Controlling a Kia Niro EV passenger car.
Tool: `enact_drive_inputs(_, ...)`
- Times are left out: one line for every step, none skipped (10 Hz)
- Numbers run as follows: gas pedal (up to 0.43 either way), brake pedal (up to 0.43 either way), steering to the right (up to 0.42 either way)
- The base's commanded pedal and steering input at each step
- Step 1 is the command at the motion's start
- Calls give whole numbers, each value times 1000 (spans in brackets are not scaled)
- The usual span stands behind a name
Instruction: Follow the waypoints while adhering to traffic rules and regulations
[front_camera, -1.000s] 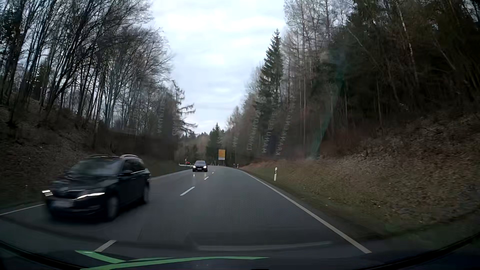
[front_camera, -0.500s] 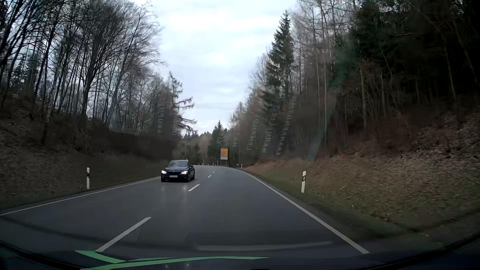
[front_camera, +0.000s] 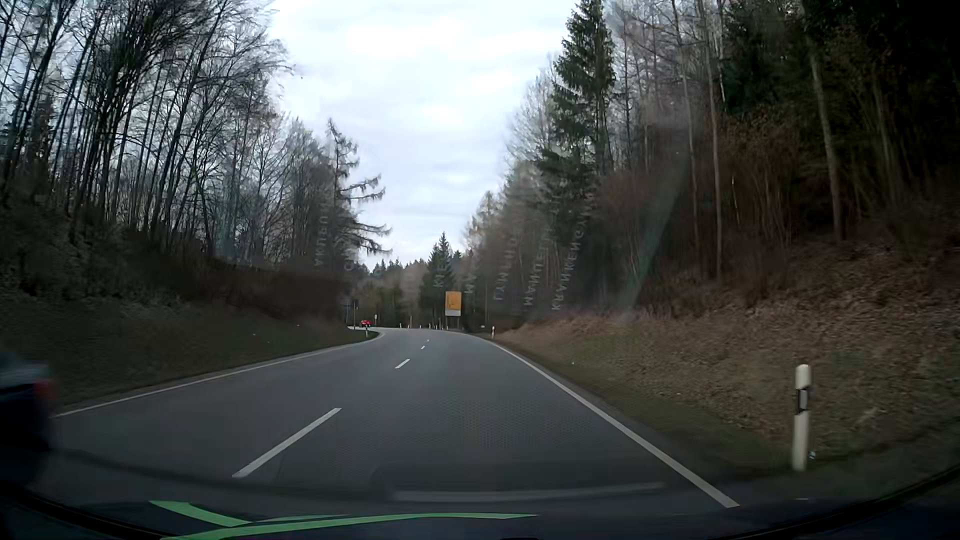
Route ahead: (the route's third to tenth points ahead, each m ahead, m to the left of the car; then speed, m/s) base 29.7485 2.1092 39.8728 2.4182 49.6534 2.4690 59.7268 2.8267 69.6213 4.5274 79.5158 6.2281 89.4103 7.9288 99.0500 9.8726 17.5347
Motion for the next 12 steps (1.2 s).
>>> enact_drive_inputs(0, 0, -6)
enact_drive_inputs(0, 0, -6)
enact_drive_inputs(0, 0, -6)
enact_drive_inputs(0, 0, -6)
enact_drive_inputs(0, 0, -6)
enact_drive_inputs(0, 0, -6)
enact_drive_inputs(0, 0, -6)
enact_drive_inputs(39, 0, -5)
enact_drive_inputs(67, 0, -6)
enact_drive_inputs(67, 0, -6)
enact_drive_inputs(79, 0, -6)
enact_drive_inputs(79, 0, -8)
